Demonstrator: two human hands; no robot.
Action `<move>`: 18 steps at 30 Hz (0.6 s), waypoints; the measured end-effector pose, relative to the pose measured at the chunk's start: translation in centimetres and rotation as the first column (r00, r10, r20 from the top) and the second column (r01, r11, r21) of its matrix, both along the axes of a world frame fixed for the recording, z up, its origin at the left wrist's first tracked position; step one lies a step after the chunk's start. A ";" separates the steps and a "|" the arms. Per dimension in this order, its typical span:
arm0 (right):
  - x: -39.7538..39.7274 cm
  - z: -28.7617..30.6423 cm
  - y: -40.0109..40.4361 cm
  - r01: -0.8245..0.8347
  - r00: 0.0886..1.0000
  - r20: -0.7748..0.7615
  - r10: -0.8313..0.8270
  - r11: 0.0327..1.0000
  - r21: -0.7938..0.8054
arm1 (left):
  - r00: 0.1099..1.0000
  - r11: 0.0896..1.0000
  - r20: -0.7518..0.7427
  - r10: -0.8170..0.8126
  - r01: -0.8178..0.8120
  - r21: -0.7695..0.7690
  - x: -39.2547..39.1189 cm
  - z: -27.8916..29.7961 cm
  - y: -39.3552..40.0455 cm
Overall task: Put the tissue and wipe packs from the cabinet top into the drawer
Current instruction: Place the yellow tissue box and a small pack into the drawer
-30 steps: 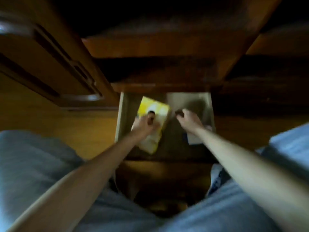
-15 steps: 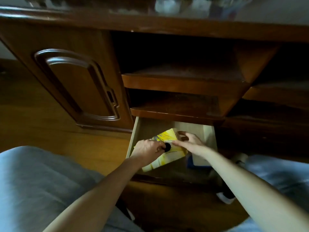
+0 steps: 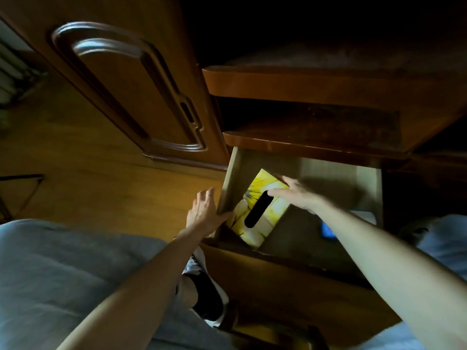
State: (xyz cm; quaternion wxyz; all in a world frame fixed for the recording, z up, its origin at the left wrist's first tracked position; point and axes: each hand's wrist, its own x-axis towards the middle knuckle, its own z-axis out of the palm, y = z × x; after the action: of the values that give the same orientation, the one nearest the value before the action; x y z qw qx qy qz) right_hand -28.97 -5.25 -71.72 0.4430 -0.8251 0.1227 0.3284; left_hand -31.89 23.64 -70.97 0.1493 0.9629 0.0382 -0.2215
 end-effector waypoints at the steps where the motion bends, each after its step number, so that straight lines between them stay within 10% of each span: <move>1: 0.2 -0.3 0.3 -0.017 1.000 -0.007 0.017 1.000 -0.006 | 0.997 1.000 -0.071 -0.004 0.003 -0.011 -0.3 -0.7 0.1; 18: -0.9 -3.0 -0.2 0.348 0.937 0.057 -0.344 0.912 -0.217 | 0.993 0.999 -0.120 0.019 -0.022 -0.025 -2.0 -3.1 0.4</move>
State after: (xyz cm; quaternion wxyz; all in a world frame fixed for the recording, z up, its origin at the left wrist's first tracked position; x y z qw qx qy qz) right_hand -29.92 -5.41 -74.77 0.3994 -0.8378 0.2990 0.2217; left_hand -33.87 24.00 -74.03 0.1618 0.9454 0.0541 -0.2778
